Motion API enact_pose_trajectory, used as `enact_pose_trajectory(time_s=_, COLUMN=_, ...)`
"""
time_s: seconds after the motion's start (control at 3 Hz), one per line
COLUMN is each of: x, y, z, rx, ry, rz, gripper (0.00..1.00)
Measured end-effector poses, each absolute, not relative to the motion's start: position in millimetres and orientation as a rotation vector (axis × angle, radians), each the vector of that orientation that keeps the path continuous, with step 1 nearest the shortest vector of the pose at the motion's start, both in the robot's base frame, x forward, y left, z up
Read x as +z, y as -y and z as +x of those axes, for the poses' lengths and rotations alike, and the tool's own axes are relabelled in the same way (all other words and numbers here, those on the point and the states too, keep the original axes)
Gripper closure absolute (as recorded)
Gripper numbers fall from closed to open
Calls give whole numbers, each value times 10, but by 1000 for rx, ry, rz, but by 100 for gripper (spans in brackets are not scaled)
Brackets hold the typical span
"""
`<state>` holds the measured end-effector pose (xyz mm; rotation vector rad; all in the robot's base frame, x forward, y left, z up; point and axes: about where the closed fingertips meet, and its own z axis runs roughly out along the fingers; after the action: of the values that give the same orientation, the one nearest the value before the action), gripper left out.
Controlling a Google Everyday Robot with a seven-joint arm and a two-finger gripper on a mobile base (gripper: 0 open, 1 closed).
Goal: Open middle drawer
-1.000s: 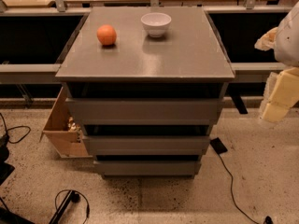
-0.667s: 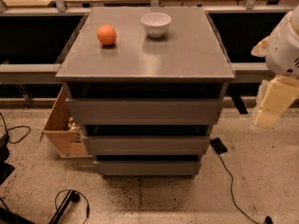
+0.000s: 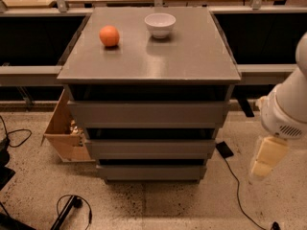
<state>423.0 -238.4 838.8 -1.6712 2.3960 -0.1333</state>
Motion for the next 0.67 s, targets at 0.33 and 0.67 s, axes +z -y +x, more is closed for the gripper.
enact_pose_trajectory(time_s=0.33, x=7734, y=2551, z=4188, rx=-107, ry=-2400, rz=-1639, gripper=0)
enact_pose_trajectory(time_s=0.67, x=7745, y=2538, z=4183, rx=-127, ry=-2401, rz=-1639, gripper=0)
